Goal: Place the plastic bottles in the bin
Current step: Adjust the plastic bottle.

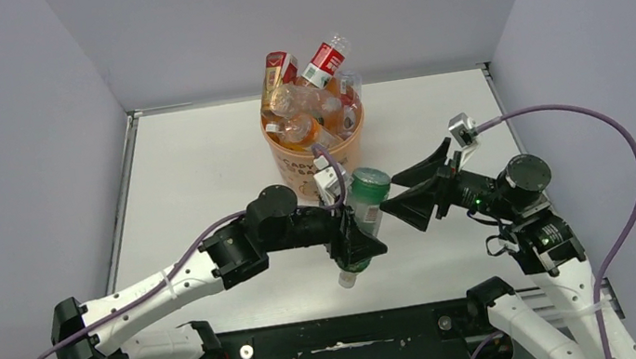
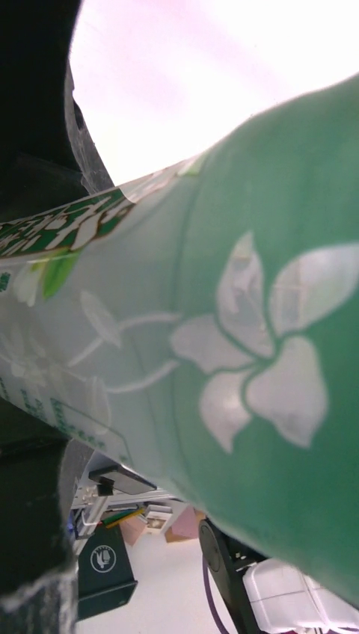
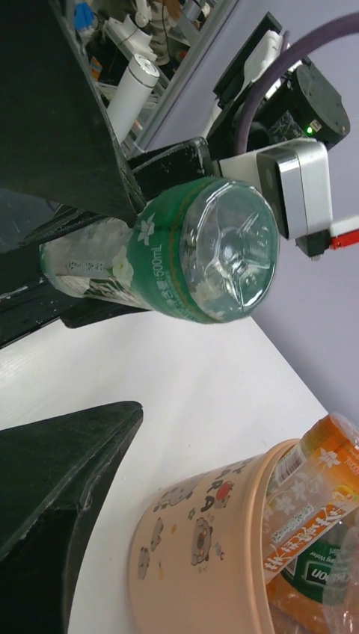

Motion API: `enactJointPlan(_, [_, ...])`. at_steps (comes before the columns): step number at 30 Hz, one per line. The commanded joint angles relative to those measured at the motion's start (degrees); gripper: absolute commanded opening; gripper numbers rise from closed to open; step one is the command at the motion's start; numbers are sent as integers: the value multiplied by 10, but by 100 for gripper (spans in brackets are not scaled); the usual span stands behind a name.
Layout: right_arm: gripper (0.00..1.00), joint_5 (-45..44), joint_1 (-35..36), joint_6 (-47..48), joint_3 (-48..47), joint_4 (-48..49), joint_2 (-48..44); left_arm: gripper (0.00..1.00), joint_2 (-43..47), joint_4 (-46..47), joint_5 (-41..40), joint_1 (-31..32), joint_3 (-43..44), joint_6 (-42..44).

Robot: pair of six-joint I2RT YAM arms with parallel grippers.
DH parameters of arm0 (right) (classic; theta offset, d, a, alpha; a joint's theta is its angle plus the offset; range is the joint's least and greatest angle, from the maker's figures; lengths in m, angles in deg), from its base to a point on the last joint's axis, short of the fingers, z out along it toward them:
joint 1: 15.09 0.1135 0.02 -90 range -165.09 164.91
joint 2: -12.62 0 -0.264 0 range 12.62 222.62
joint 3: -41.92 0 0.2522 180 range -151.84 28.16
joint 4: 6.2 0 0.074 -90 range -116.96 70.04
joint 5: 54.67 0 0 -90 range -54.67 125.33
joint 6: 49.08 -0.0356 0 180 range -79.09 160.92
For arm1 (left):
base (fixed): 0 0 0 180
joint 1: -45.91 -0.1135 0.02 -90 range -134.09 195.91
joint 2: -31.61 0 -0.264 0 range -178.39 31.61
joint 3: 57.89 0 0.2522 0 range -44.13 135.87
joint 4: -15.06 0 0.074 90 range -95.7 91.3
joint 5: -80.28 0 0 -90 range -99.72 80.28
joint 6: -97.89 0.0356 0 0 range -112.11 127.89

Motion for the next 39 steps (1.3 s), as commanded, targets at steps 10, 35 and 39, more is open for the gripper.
enactJointPlan(10, [98, 49, 18, -94, 19, 205, 40, 38, -27, 122, 61, -2, -9, -37])
enactJointPlan(35, [49, -145, 84, 60, -165, 17, 143, 83, 65, -23, 14, -95, 26, -7])
enactJointPlan(39, [49, -203, 83, 105, -237, -15, 183, 84, 103, -102, -47, -102, 51, 17])
